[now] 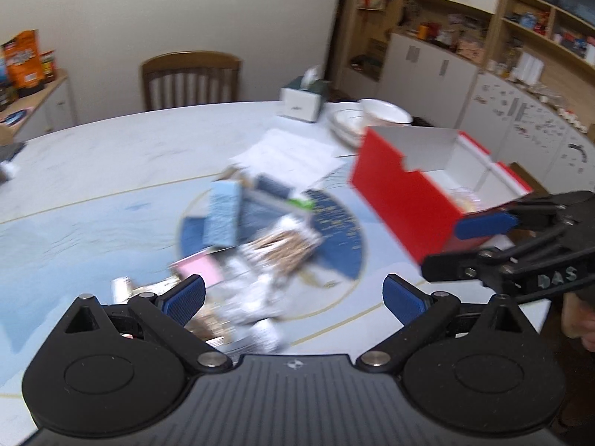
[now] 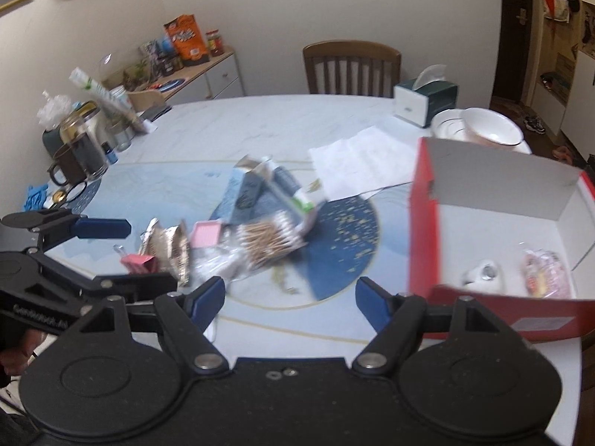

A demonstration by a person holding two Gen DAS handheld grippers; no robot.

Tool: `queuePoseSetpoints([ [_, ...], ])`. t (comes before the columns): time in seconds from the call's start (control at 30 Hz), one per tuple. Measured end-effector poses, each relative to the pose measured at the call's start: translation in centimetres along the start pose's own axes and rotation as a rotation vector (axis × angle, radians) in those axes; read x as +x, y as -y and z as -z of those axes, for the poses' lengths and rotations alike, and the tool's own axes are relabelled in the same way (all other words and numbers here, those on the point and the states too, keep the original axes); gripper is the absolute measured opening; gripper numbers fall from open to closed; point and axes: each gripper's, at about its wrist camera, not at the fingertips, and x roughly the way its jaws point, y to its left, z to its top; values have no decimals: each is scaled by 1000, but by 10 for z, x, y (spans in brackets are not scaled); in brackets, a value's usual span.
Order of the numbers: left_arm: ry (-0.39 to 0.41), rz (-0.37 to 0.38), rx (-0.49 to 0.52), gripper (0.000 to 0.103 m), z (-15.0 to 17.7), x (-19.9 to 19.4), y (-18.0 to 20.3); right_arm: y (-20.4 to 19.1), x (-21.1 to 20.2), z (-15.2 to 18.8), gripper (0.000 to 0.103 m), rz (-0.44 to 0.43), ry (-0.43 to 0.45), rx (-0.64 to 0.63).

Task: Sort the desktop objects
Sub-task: 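Withdraw both tools from the shoebox back to the table pile, then grasp the pink binder clip with the left tool while the right tool grasps the bag of white beads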

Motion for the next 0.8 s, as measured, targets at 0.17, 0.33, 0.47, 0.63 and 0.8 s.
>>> queuePoseSetpoints([
  [0.17,-29,-61,-47,102,14,-2,-33,-28,17,6,77,-21,-36,-16],
  [0.33,-77,-121,-73,102,27,5,-59,-54,35,14,77,-29,-73,-45],
  [0.47,-99,-135,-90,101,36,10,-76,-71,48,16,77,-20,-99,-76],
  [0.63,-124,-150,-92,101,42,20,-88,-78,60,12,77,14,-96,-74],
  [0.8,-123,-157,-81,101,46,27,-93,-74,76,1,77,50,-95,-35],
])
